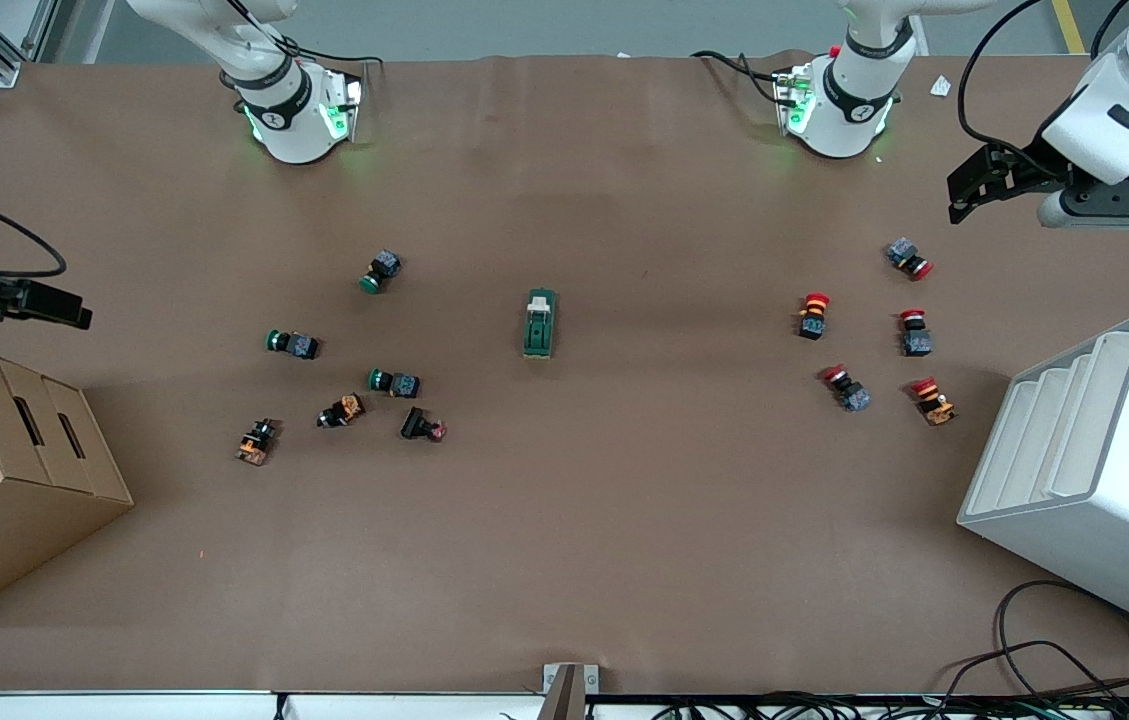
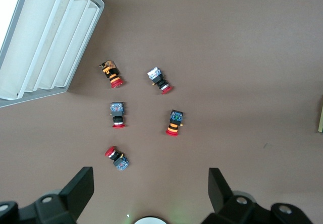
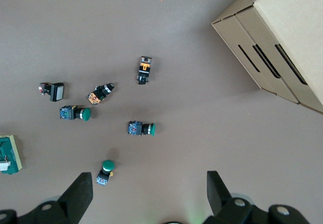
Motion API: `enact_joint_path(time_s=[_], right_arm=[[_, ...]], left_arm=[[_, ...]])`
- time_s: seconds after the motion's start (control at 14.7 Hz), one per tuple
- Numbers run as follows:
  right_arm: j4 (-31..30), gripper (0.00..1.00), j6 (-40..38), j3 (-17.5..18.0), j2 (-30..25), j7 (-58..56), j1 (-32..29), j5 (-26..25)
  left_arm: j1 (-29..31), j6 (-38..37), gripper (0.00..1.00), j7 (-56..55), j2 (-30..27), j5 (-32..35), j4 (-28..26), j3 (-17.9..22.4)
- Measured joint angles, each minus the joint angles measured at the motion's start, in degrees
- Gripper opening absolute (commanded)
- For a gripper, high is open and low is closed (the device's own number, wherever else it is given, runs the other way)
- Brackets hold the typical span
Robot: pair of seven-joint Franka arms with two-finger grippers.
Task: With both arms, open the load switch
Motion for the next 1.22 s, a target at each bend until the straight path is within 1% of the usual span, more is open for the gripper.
enact_joint_path(time_s=[0.48, 0.82, 1.02, 1.22], right_arm=[[-6.3, 1.0, -0.8, 0.0, -8.0, 0.0, 0.0, 0.0], [-7.9, 1.0, -5.2, 0.0, -11.7, 0.0, 0.0, 0.0], [-10.3, 1.0, -5.0, 0.1, -14.0, 0.0, 0.0, 0.0], [-13.9, 1.0, -2.5, 0.2, -16.7, 0.0, 0.0, 0.0]], left_arm=[[0.0, 0.1, 1.0, 0.0, 0.0, 0.0, 0.0, 0.0], [0.0, 0.5, 1.0, 0.0, 0.0, 0.0, 0.0, 0.0], [0.0, 0.7, 1.0, 0.0, 0.8, 0.0, 0.9, 0.0], [0.0, 0.7, 1.0, 0.0, 2.0, 0.0, 2.1, 0.0]])
